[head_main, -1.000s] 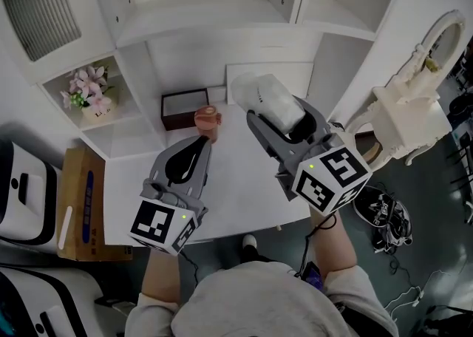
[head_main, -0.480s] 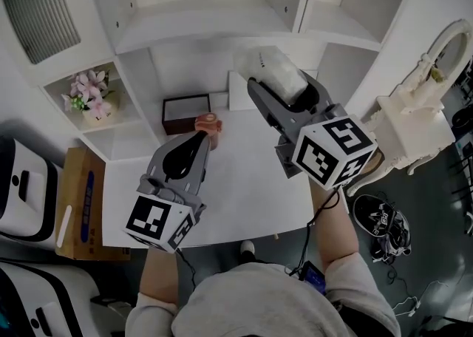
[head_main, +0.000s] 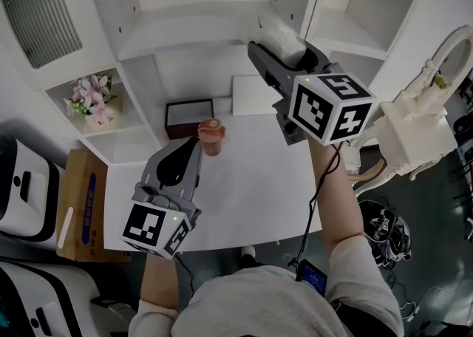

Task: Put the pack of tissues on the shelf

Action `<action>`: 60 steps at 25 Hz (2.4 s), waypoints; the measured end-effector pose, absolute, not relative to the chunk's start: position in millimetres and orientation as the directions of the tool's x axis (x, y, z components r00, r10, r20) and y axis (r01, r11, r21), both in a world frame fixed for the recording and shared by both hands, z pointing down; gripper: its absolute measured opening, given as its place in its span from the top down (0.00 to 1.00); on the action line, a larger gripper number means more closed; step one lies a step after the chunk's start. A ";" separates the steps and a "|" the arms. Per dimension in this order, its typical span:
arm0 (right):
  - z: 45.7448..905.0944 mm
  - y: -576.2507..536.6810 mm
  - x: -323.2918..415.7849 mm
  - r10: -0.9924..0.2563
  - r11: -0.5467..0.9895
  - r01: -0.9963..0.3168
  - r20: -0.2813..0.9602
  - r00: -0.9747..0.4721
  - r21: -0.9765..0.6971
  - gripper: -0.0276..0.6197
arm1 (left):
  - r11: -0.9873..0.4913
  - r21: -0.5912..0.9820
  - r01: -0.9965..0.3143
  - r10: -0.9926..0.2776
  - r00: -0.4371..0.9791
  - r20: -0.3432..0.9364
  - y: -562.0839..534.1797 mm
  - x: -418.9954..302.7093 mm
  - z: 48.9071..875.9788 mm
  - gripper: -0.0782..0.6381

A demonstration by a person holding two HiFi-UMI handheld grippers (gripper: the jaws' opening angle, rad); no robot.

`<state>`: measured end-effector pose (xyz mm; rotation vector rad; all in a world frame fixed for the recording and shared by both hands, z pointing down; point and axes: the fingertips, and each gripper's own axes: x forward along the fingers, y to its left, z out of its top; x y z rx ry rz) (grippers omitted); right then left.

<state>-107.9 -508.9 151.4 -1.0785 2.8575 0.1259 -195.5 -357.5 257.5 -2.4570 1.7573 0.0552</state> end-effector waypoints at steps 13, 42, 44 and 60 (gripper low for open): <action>148.2 -569.5 -149.3 -0.727 0.679 -0.726 -0.040 -0.686 0.109 0.51 | -0.243 -0.066 -0.968 -0.965 0.248 -0.088 -364.1 -237.9 257.1 0.89; 155.1 -537.8 -118.3 -0.713 0.676 -0.725 -0.132 -0.689 0.132 0.39 | -0.279 -0.061 -0.958 -0.956 0.283 -0.080 -380.3 -225.2 260.5 0.89; 157.7 -535.1 -113.9 -0.719 0.670 -0.732 -0.135 -0.681 0.126 0.55 | -0.279 -0.062 -0.958 -0.956 0.283 -0.078 -380.4 -224.3 260.7 0.89; 156.6 -549.7 -122.8 -0.731 0.658 -0.745 -0.142 -0.667 0.111 0.59 | -0.244 -0.073 -0.967 -0.966 0.249 -0.067 -365.8 -230.9 260.2 0.89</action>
